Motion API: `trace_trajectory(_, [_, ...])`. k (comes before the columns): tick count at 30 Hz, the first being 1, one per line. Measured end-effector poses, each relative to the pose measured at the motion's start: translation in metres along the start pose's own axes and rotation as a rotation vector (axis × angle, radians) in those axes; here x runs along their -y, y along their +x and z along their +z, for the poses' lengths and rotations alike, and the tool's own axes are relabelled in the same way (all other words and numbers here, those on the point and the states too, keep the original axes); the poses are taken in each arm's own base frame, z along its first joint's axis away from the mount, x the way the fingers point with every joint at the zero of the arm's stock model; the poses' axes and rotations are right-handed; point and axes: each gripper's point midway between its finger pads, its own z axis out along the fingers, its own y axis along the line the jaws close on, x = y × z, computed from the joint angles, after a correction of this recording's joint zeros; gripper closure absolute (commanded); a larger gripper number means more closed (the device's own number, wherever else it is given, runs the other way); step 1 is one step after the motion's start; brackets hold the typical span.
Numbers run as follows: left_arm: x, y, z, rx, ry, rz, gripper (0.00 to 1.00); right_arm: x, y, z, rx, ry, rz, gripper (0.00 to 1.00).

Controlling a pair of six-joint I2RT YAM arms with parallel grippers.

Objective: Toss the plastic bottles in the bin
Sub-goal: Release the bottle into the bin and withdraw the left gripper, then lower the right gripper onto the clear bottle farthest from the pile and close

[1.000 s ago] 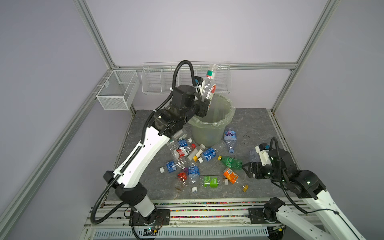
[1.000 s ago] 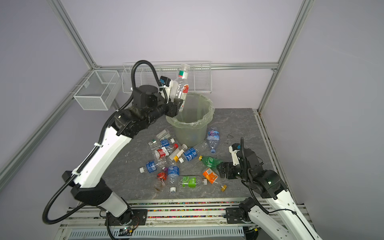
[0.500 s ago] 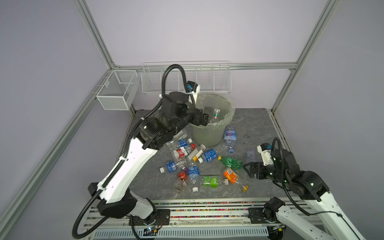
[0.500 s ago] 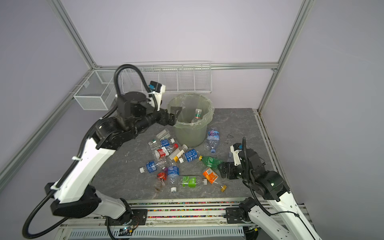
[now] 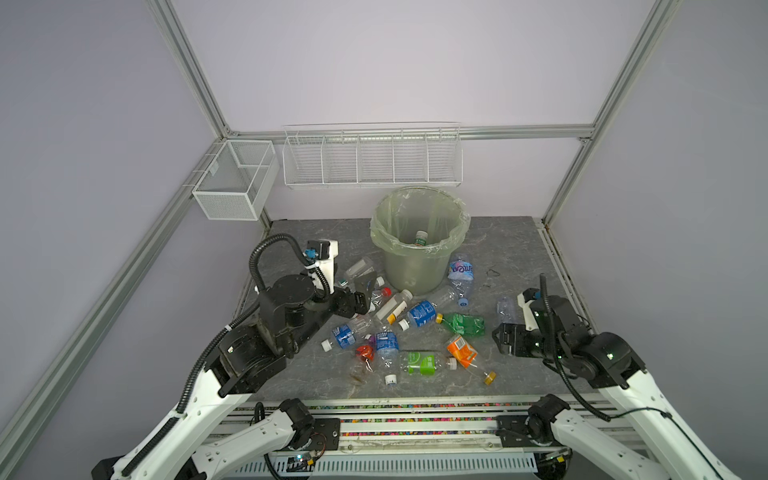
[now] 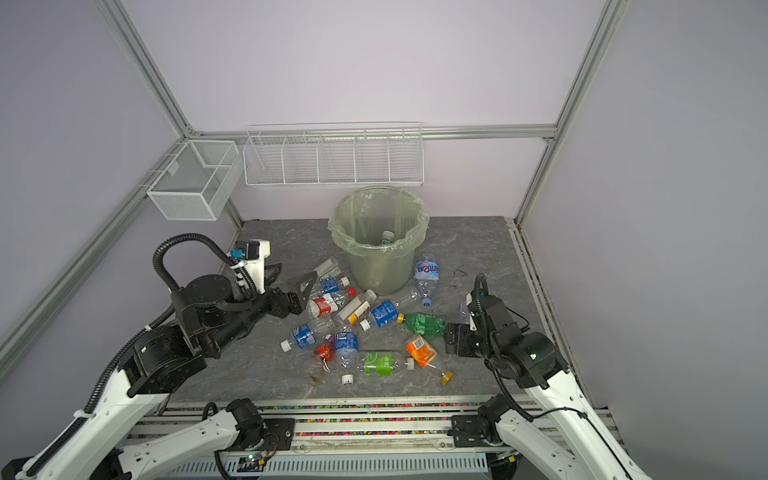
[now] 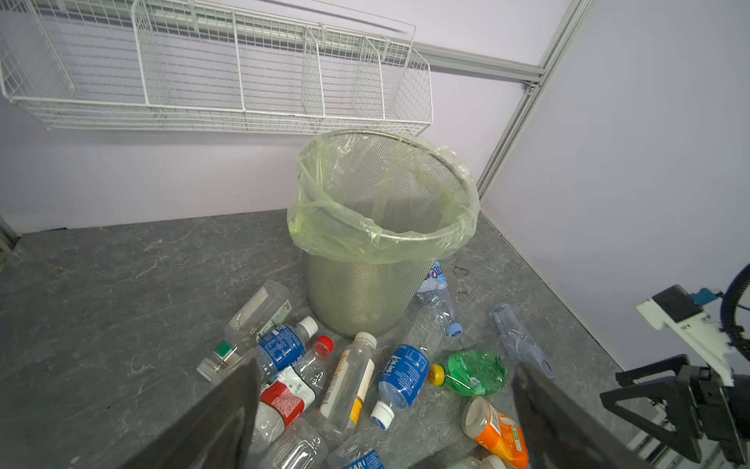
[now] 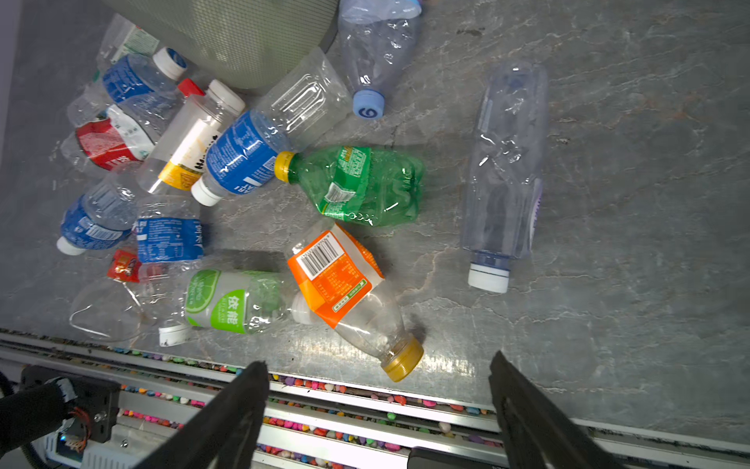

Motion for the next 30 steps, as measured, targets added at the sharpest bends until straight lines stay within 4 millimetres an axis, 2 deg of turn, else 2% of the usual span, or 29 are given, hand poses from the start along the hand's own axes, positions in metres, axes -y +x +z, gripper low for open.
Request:
trace_trajectory(7, [-0.023, 0.061, -0.003, -0.076, -0.03, -0.058, 0.1, 0.019, -0.003, 0.015, -0.048, 0.112, 0.066, 0.11])
trace_trajectory(13, [-0.036, 0.1, -0.002, -0.132, -0.054, -0.1, 0.13, 0.038, -0.009, 0.03, -0.089, 0.196, 0.138, 0.12])
trace_trajectory(22, [-0.044, 0.132, -0.008, -0.164, -0.04, -0.175, 0.15, 0.063, -0.021, 0.067, -0.181, 0.296, 0.202, 0.11])
trace_trajectory(30, [-0.049, 0.15, -0.017, -0.174, -0.026, -0.227, 0.16, 0.061, -0.04, 0.099, -0.219, 0.29, 0.181, 0.11])
